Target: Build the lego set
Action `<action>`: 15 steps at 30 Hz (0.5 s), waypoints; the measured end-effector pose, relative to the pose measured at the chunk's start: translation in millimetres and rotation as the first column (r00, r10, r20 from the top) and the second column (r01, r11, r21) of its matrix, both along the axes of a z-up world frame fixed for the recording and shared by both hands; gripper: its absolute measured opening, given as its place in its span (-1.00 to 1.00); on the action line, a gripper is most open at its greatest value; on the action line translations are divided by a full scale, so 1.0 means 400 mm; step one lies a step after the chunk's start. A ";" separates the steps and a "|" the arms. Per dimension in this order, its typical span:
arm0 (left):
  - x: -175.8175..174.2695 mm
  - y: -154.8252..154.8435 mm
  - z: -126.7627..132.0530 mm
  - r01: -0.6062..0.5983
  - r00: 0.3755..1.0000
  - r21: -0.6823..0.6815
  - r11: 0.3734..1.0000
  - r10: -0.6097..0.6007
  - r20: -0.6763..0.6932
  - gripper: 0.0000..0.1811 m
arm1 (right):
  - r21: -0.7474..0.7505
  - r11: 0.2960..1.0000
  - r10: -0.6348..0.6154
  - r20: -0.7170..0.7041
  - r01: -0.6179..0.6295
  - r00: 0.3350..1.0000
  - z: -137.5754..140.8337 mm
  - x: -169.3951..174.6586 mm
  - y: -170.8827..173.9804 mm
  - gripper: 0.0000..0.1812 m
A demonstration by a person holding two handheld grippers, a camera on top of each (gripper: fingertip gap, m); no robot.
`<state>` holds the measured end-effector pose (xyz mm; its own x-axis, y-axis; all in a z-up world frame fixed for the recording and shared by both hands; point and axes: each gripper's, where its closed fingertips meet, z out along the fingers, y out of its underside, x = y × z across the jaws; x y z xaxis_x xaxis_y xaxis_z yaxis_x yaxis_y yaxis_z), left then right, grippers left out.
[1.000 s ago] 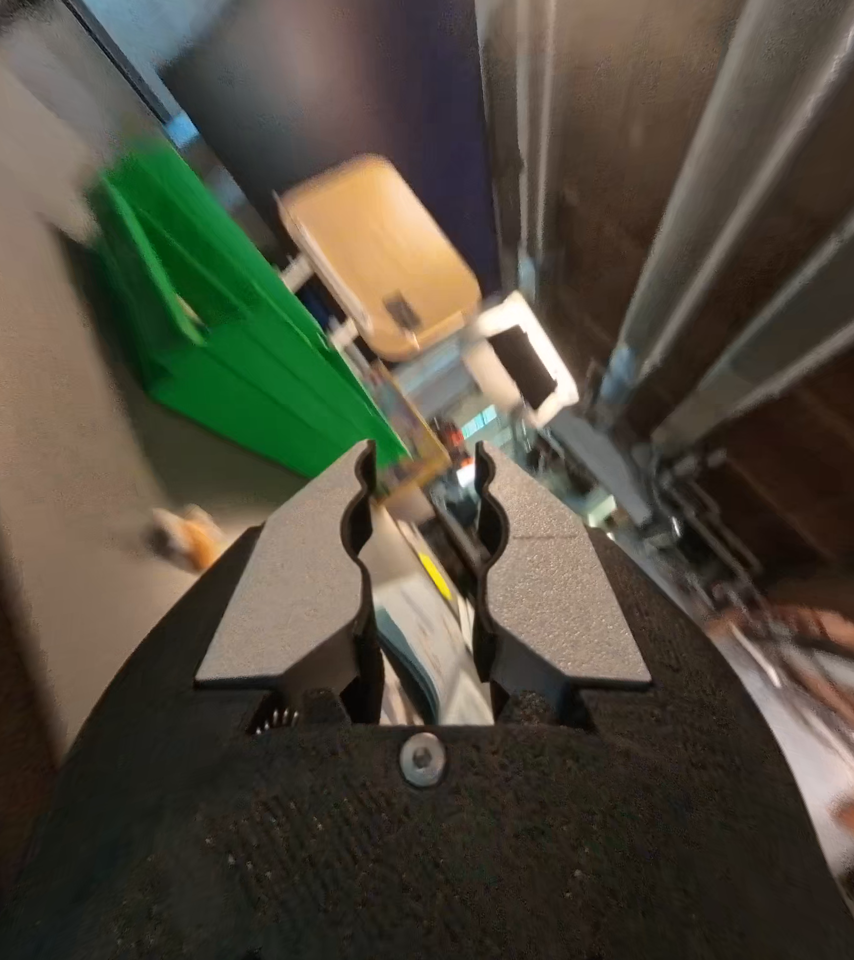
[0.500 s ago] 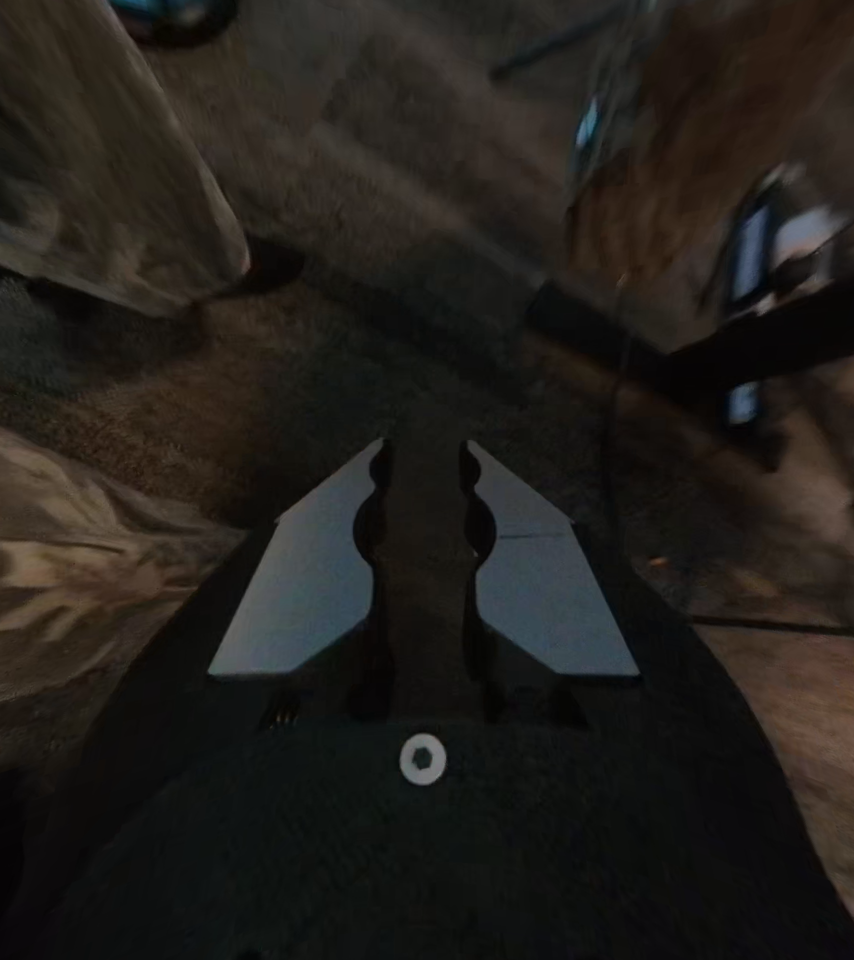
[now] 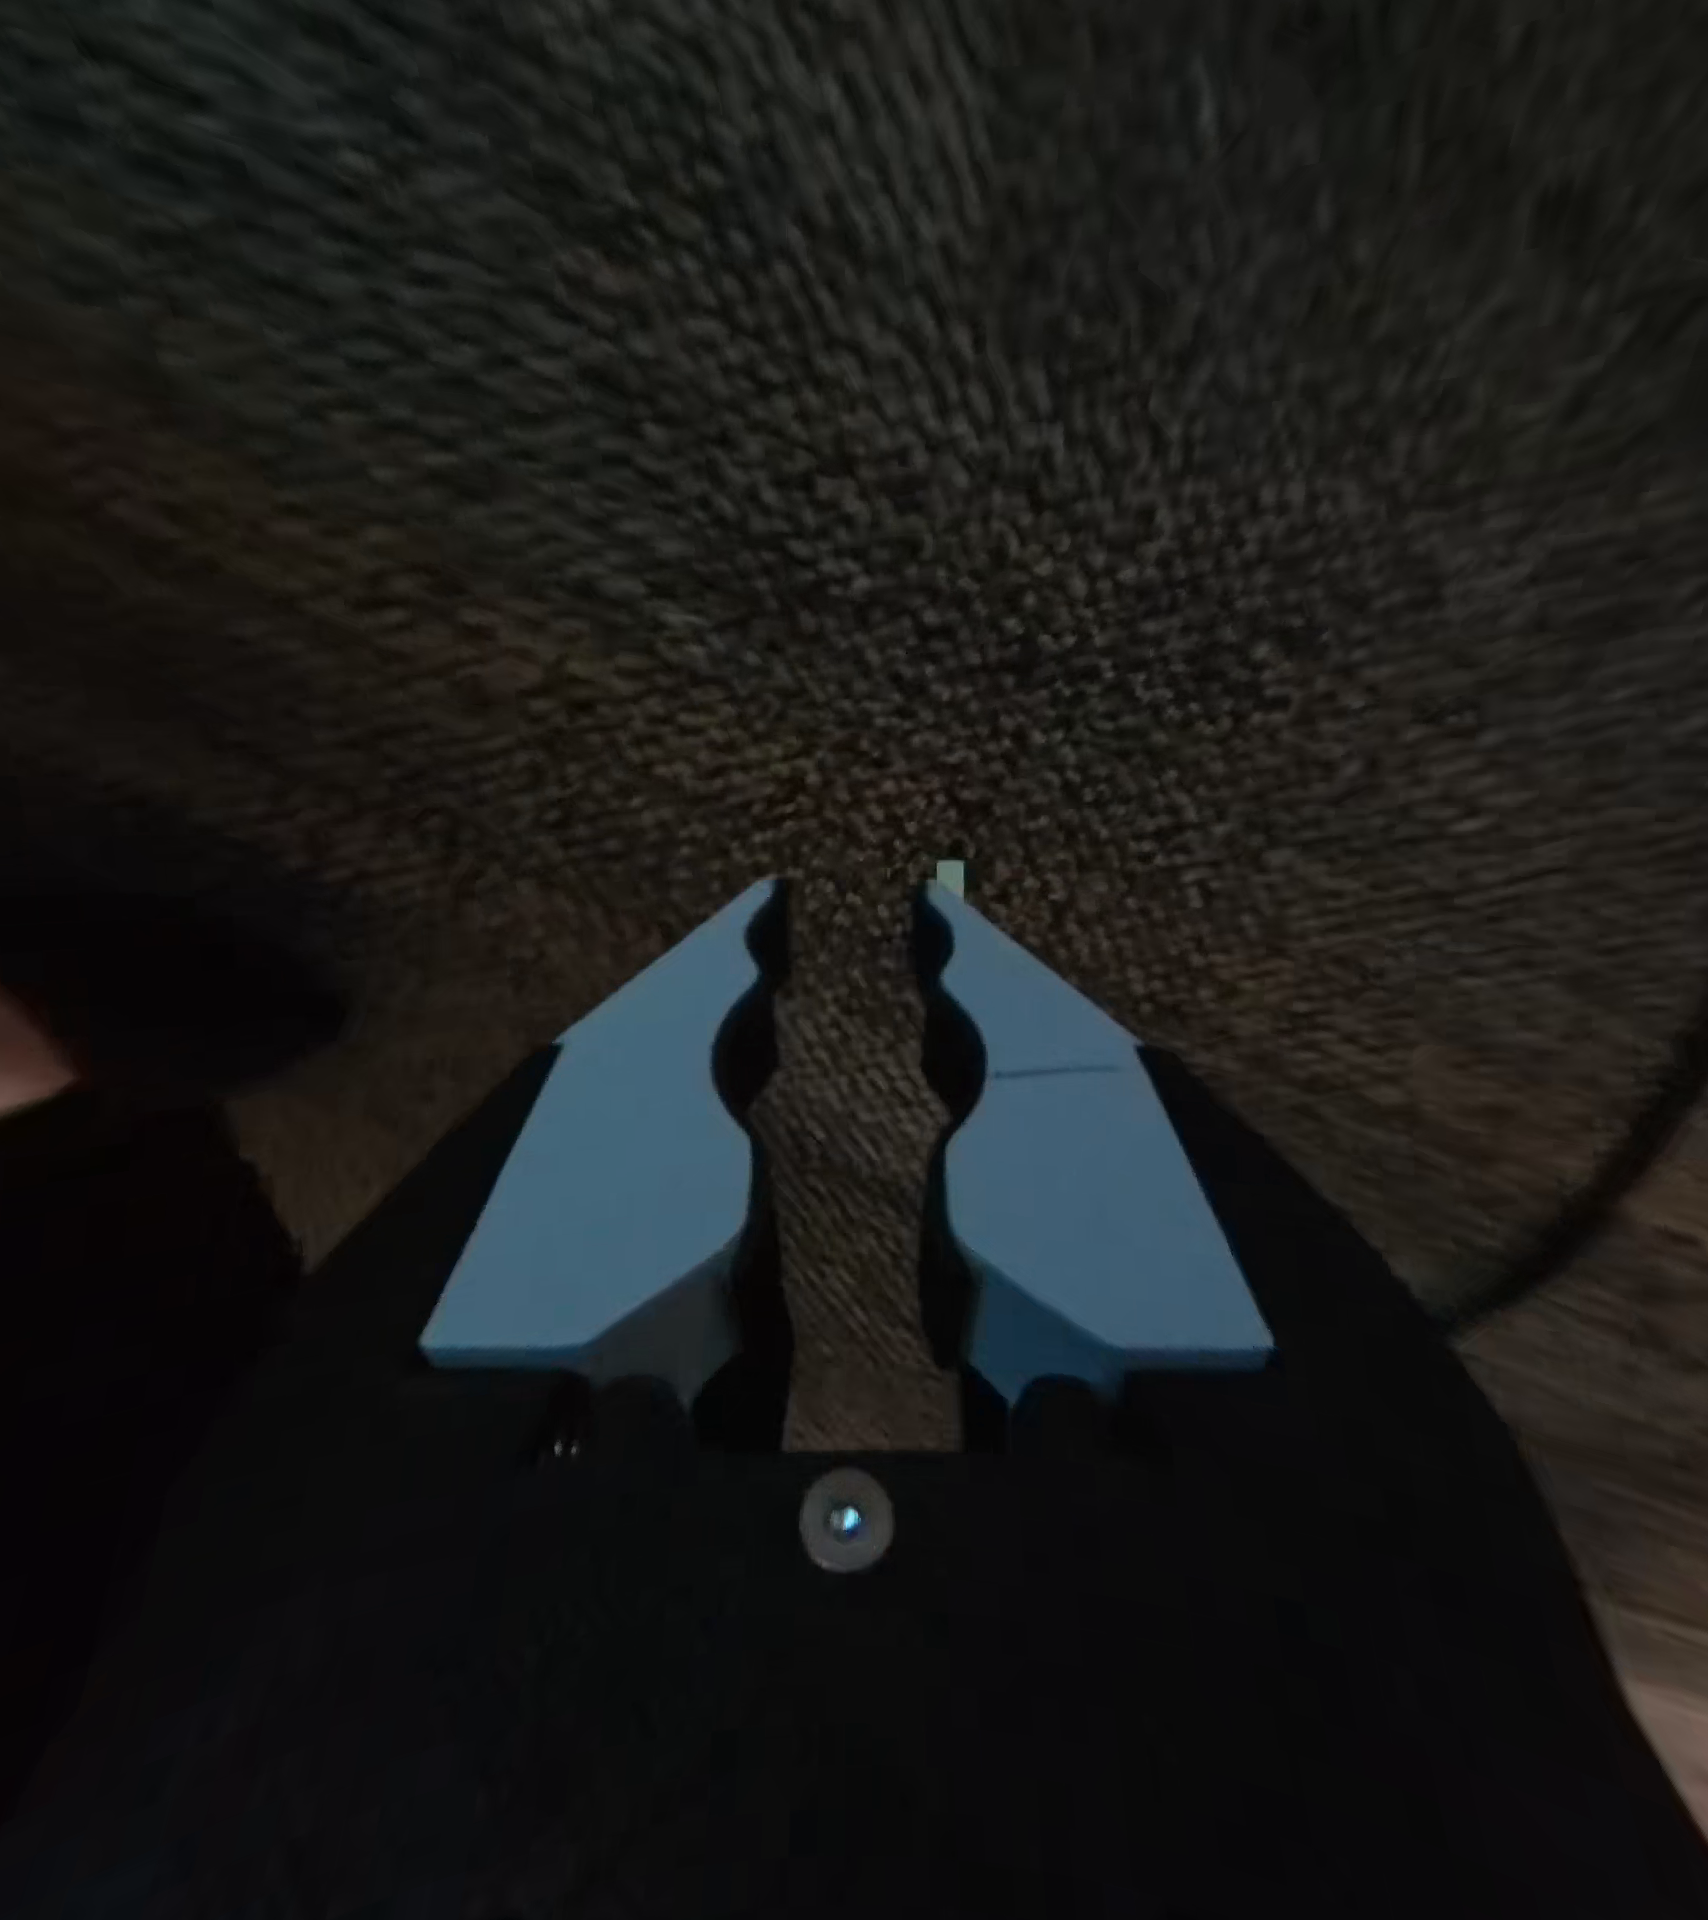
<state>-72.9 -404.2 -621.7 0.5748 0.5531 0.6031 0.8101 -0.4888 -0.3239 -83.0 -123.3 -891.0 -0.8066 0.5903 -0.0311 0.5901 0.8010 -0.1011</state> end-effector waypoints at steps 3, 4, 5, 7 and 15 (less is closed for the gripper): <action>0.005 0.004 -0.038 0.043 0.999 -0.060 0.997 -0.044 -0.019 -1.00 | 0.013 1.000 -0.024 0.036 0.023 0.999 -0.088 -0.003 0.040 -0.71; 0.003 0.005 -0.047 0.055 0.998 -0.082 0.995 -0.057 -0.027 -1.00 | 0.028 1.000 -0.008 0.041 0.007 0.999 -0.111 -0.006 0.058 -0.73; -0.003 0.012 -0.049 0.047 0.998 -0.082 0.995 -0.050 -0.024 -1.00 | 0.040 0.999 -0.004 0.058 0.001 0.998 -0.130 -0.006 0.077 -0.75; -0.019 0.028 -0.045 -0.008 1.000 -0.055 0.998 0.008 0.001 -1.00 | 0.066 0.998 -0.001 0.075 -0.004 0.997 -0.159 -0.012 0.112 -0.76; -0.028 0.047 -0.074 -0.066 0.996 -0.069 0.995 0.070 0.047 -1.00 | 0.018 0.995 0.100 0.119 -0.103 0.988 -0.207 -0.013 0.112 -0.79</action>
<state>-84.1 -385.5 -651.4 0.5050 0.6300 0.5900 0.8563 -0.4513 -0.2510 -88.4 -78.7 -974.0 -0.8538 0.5074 -0.1169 0.5124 0.8586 -0.0158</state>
